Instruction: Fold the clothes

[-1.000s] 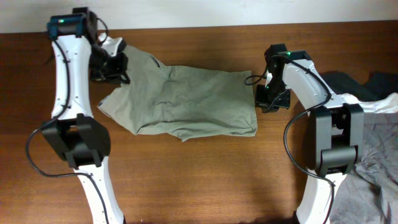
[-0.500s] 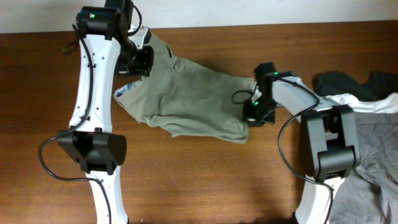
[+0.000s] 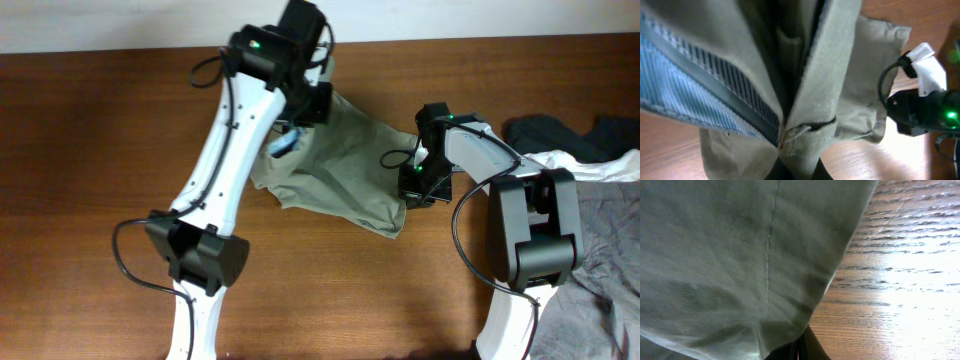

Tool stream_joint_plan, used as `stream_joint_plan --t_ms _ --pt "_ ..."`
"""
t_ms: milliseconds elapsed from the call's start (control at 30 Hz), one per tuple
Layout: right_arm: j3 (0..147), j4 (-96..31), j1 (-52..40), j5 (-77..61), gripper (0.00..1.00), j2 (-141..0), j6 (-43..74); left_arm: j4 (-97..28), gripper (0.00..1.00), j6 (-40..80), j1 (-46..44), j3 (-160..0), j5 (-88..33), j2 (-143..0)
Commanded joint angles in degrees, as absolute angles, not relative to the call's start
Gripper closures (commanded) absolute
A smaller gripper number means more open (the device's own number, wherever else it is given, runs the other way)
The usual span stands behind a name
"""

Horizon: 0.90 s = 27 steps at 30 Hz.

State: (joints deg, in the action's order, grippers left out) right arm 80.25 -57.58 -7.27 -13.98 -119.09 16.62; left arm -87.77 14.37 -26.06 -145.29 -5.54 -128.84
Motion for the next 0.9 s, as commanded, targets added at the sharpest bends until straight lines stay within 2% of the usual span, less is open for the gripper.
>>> stream_joint_plan --t_ms 0,233,467,500,567,600,700,867 --pt "80.07 -56.51 -7.92 -12.19 0.95 -119.33 16.60 -84.79 1.00 18.02 -30.15 -141.14 -4.64 -126.96" --pt "80.05 -56.55 -7.92 -12.19 0.95 -119.35 16.58 -74.28 1.00 20.38 -36.14 -132.90 -6.52 -127.00" --pt "80.05 -56.53 -7.90 -12.16 0.95 -119.35 16.58 -70.52 0.98 22.52 -40.40 -131.33 -6.81 -127.07" --pt "80.05 -56.53 -7.90 -12.16 0.95 -119.35 16.58 -70.50 0.96 22.52 -41.06 -131.33 -6.76 -127.07" --pt "80.05 -56.53 -7.90 -12.16 0.95 -119.35 16.58 -70.50 0.67 22.50 -41.25 -131.33 -6.76 -127.07" --pt "80.05 -56.53 -7.90 -12.14 0.95 -119.35 16.58 -70.50 0.60 22.48 -41.23 -131.33 -6.74 -127.07" --pt "80.05 -56.80 -7.79 -10.46 0.95 -119.35 16.58 -70.59 0.52 21.63 -40.86 -131.37 -6.57 -126.96" --pt "81.23 -60.05 -3.49 -8.95 0.95 -117.27 18.17 -72.16 0.51 19.44 -39.07 -131.50 -6.13 -126.39"
